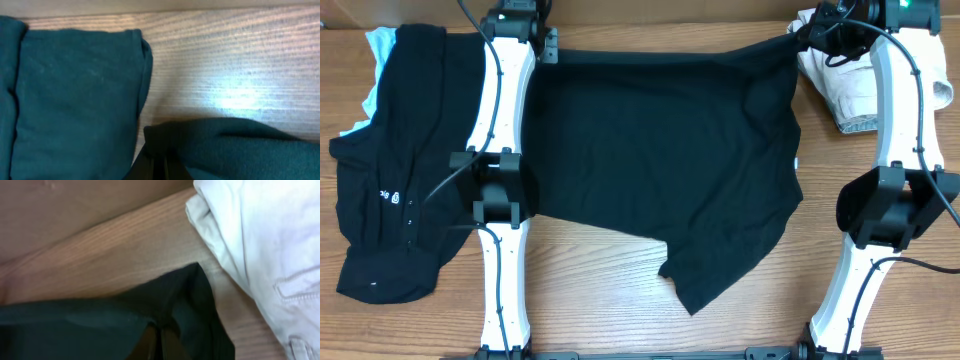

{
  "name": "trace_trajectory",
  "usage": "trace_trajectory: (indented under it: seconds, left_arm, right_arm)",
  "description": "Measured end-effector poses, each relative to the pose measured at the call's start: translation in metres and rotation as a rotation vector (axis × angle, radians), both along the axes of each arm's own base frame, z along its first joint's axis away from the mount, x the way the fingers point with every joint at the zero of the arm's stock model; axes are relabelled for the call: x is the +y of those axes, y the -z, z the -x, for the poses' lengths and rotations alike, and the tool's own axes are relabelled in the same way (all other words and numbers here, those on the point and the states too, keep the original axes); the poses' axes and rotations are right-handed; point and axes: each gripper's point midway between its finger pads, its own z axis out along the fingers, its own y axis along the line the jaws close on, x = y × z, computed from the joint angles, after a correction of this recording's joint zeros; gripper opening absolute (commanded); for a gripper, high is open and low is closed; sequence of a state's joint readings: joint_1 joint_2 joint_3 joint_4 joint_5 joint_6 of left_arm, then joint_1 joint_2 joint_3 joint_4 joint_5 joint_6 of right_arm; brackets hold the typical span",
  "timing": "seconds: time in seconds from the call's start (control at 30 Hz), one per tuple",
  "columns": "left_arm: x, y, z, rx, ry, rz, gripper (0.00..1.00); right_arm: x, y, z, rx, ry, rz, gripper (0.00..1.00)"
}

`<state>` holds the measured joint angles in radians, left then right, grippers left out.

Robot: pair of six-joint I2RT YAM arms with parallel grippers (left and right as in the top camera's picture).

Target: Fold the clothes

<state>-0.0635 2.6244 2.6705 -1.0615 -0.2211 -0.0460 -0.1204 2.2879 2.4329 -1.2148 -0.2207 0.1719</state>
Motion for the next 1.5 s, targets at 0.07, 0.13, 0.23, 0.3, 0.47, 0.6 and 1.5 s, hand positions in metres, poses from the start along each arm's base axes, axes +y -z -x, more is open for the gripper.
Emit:
trace_trajectory:
  seconds: [0.07, 0.13, 0.23, 0.3, 0.47, 0.6, 1.5]
  left_arm:
    - [0.002, 0.001, 0.002, 0.011, -0.003, -0.001, 0.04]
    - [0.004, 0.004, 0.011, 0.051, -0.005, -0.003, 0.04]
    - [0.009, 0.001, 0.027, 0.11, -0.012, -0.006, 0.04]
    - [0.012, -0.001, 0.038, 0.151, -0.016, -0.008, 0.04]
    - [0.02, 0.005, 0.068, 0.271, -0.027, -0.003, 0.04]
    - [0.019, 0.01, 0.085, 0.347, -0.024, 0.008, 0.04]
    - [0.01, 0.017, 0.13, 0.543, 0.042, 0.064, 0.04]
  right_arm:
    - [0.001, 0.004, 0.007, 0.036, 0.001, -0.006, 0.04]
    - [0.004, 0.011, 0.02, 0.094, -0.002, -0.023, 0.04]
    - [0.011, 0.017, 0.042, 0.187, -0.01, -0.059, 0.04]
    - [0.014, 0.021, 0.059, 0.256, -0.012, -0.077, 0.04]
    - [0.022, 0.027, 0.104, 0.442, -0.011, -0.114, 0.04]
    - [0.02, 0.027, 0.108, 0.461, 0.003, -0.1, 0.04]
    - [0.022, 0.103, 0.218, 0.646, 0.143, 0.008, 0.05]
